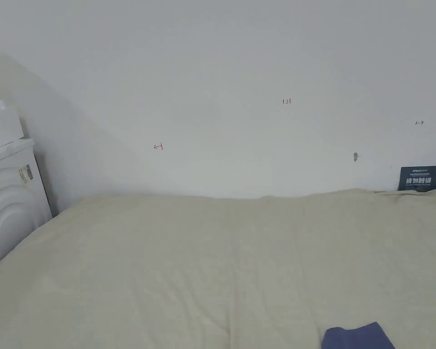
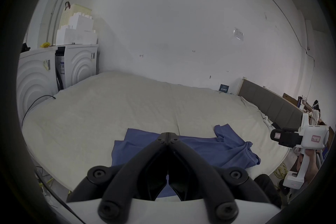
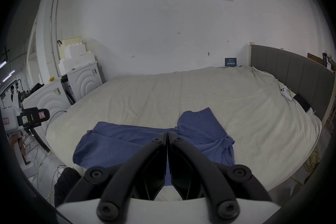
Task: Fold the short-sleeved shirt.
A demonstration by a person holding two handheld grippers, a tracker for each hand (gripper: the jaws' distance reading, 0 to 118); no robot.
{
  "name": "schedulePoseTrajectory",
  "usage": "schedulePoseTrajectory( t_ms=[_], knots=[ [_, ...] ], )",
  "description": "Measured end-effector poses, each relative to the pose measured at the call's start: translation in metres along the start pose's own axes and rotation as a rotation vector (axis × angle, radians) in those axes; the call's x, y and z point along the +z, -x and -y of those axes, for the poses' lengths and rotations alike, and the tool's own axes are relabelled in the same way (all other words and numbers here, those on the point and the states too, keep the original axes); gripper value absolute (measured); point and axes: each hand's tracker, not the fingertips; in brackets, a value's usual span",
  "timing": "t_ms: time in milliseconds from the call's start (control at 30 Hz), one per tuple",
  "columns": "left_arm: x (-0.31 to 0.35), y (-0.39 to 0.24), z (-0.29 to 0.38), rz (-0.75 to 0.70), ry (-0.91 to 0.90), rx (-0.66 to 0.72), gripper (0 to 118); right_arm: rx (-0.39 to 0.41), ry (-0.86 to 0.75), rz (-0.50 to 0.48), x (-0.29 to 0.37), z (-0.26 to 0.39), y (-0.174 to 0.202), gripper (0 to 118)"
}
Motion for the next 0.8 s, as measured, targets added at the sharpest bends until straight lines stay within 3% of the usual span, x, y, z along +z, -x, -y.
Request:
schedulePoseTrajectory(
  t_ms=[133, 467, 633, 700, 733, 767, 800],
  knots=[
    [0.003, 0.004, 0.003, 0.021, 0.002, 0.03, 0, -0.11, 0.015, -0.104, -0.001, 0.006, -0.007, 1],
    [-0.018, 0.011, 0.01, -0.024, 0.081, 0.031, 0, -0.136, 0.046, -0.071, -0.003, 0.016, -0.006, 2],
    [-0.075, 0.035, 0.007, -0.066, 0.207, 0.027, 4, -0.108, 0.095, -0.088, -0.011, 0.022, -0.011, 2],
    [-0.11, 0.049, 0.003, -0.06, 0.232, 0.036, 26, -0.114, 0.112, -0.094, -0.015, 0.024, -0.012, 2],
    [-0.131, 0.056, 0.002, -0.065, 0.257, 0.037, 55, -0.118, 0.119, -0.091, -0.017, 0.026, -0.013, 2],
    [-0.156, 0.063, 0.001, -0.069, 0.291, 0.008, 75, -0.122, 0.137, -0.087, -0.02, 0.028, -0.015, 2],
    [-0.177, 0.069, 0.001, -0.07, 0.311, -0.008, 80, -0.123, 0.148, -0.085, -0.023, 0.03, -0.017, 2]
  ],
)
